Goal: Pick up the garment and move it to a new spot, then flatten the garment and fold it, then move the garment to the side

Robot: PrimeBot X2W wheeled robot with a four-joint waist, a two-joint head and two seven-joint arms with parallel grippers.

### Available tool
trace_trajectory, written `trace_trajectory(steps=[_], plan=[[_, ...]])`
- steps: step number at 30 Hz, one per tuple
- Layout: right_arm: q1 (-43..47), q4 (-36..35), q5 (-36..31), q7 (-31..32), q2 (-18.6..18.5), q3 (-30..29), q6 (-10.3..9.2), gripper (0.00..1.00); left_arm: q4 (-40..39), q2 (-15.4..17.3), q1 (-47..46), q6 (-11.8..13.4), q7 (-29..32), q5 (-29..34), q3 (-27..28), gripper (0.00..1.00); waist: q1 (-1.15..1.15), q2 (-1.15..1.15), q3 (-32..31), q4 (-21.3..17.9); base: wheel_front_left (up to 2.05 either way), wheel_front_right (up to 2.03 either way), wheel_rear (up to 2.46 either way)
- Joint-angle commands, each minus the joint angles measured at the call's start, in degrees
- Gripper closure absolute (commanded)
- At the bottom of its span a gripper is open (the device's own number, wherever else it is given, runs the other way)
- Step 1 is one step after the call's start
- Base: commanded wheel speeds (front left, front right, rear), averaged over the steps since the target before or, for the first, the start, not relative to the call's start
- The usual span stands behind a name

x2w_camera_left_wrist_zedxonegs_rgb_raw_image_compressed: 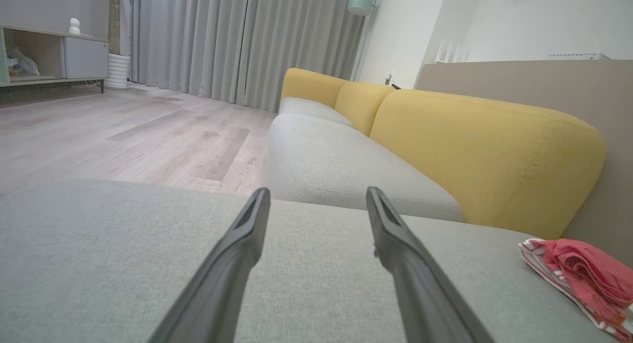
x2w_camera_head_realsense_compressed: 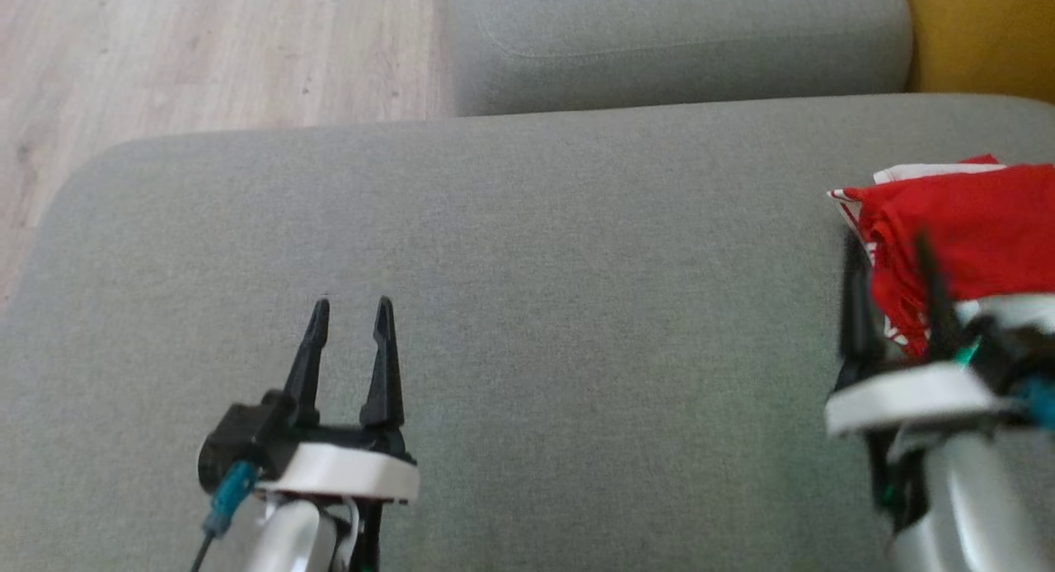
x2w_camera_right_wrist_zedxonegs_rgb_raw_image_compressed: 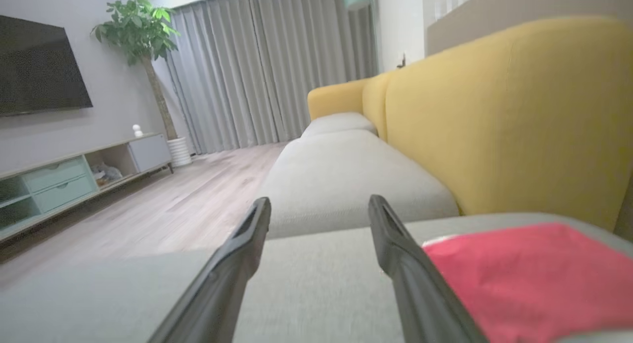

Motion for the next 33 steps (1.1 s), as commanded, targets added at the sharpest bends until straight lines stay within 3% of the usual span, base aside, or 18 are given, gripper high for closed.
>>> trace_trajectory(steps=[1, 8, 33], plan=[[-0.6, -1.14, 0.58, -1.0, 0.16, 2.06, -0.04, 0.0, -1.7, 0.29, -1.04, 0.56, -0.29, 0.51, 1.82, 0.0, 0.01, 0.0, -0.4, 0.35, 0.0, 0.0, 0.0], [4.36, 2.13, 3.27, -2.53, 0.18, 3.95, -0.04, 0.0, -0.49, 0.29, 0.6, 0.95, -0.29, 0.38, 1.35, 0.0, 0.01, 0.0, -1.11, 1.03, 0.0, 0.0, 0.0], [5.33, -0.38, 2.23, -2.61, 0.19, 4.22, -0.04, 0.0, -1.39, 0.29, 0.81, 2.55, -0.29, -2.71, 2.39, 0.0, 0.01, 0.0, -1.39, 1.09, 0.0, 0.0, 0.0]])
